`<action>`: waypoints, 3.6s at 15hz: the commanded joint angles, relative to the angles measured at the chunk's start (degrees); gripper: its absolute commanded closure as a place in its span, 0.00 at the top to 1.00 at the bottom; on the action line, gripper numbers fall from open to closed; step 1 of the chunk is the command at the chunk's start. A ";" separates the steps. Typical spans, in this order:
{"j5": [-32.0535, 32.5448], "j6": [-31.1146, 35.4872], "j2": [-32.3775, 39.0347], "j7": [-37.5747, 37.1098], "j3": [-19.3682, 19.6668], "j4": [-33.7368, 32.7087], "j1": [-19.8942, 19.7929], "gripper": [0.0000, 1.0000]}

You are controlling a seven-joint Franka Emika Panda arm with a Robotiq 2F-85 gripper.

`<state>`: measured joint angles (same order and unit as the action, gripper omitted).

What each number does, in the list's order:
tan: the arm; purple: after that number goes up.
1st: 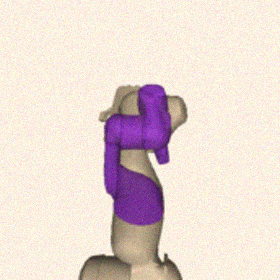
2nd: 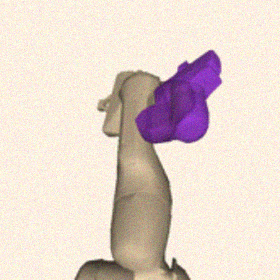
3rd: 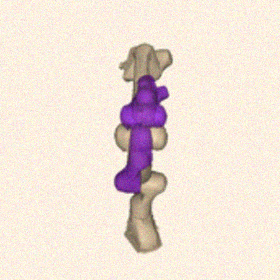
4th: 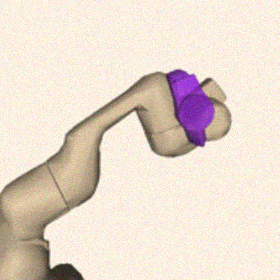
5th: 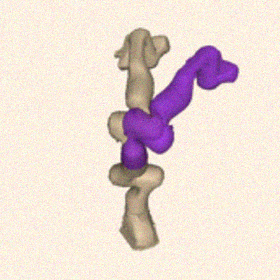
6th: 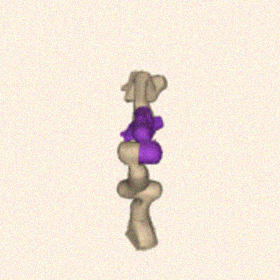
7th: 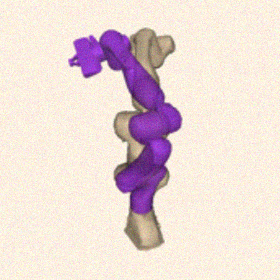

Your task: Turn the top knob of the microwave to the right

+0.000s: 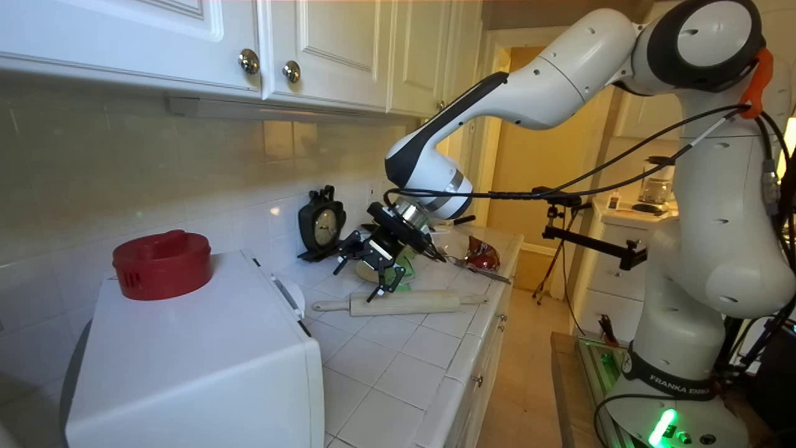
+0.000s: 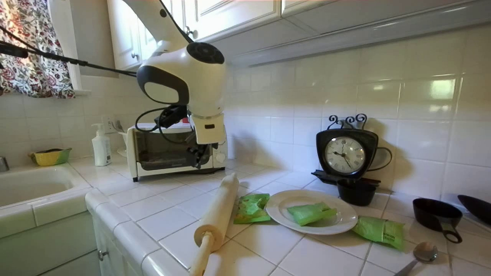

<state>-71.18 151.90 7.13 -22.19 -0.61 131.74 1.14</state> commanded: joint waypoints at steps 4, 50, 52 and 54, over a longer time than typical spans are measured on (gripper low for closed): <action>-3.02 8.94 0.94 15.53 -1.21 -0.77 0.91 1.00; -29.75 -24.78 20.10 54.20 2.96 -27.01 -2.01 1.00; -30.14 -26.27 21.12 54.26 2.66 -27.76 -1.93 1.00; -30.73 -27.01 21.84 54.62 2.37 -27.90 -1.78 1.00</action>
<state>-100.77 126.68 26.75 33.05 2.28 105.97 -0.59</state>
